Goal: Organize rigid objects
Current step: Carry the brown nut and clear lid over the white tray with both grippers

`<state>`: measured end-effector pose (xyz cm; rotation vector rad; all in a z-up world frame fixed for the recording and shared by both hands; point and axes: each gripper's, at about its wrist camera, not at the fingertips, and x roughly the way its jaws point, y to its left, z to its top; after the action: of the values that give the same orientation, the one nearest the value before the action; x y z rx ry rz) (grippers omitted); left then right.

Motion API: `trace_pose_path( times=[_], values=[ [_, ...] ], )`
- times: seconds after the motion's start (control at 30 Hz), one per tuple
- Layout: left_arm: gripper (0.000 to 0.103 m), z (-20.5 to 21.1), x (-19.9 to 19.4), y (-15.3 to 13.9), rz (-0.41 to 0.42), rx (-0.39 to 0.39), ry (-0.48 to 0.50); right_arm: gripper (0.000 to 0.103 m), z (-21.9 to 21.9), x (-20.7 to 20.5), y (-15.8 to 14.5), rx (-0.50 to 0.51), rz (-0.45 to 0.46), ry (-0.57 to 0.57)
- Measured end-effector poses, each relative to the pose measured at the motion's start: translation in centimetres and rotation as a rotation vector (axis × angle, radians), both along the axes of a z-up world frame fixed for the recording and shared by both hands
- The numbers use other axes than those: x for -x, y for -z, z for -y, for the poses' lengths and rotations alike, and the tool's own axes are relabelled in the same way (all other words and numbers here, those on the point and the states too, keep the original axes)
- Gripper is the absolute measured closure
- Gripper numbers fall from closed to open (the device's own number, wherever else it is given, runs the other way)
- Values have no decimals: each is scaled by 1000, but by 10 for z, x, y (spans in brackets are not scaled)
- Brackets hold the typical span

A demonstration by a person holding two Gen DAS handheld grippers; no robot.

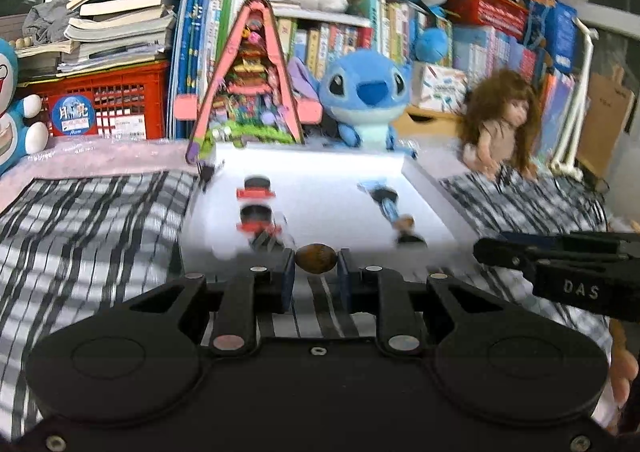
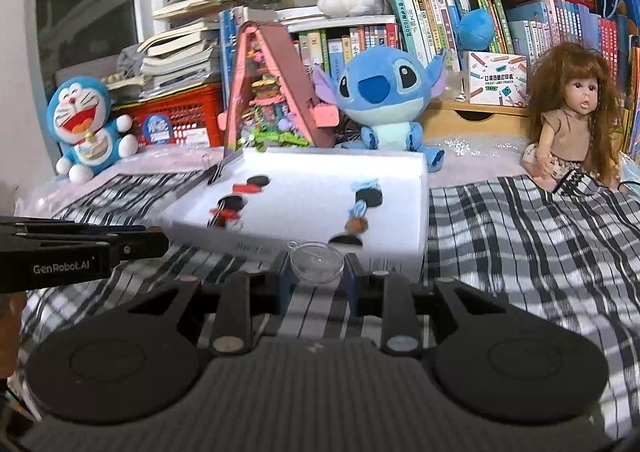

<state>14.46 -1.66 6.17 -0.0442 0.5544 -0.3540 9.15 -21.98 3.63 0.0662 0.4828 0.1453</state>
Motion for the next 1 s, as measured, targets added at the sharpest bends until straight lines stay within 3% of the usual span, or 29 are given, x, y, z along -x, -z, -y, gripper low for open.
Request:
trace_pose_path(
  times=[0.27, 0.6, 1.0],
  values=[
    [82, -3, -82, -9, -68, 38, -81, 69, 15, -62, -22, -41, -30, 36],
    [82, 2, -178, 7, -162, 42, -147, 70, 37, -150, -15, -146, -148, 126],
    [82, 25, -236, 31, -187, -25, -147, 70, 35, -213, 5, -152, -208, 167]
  ],
)
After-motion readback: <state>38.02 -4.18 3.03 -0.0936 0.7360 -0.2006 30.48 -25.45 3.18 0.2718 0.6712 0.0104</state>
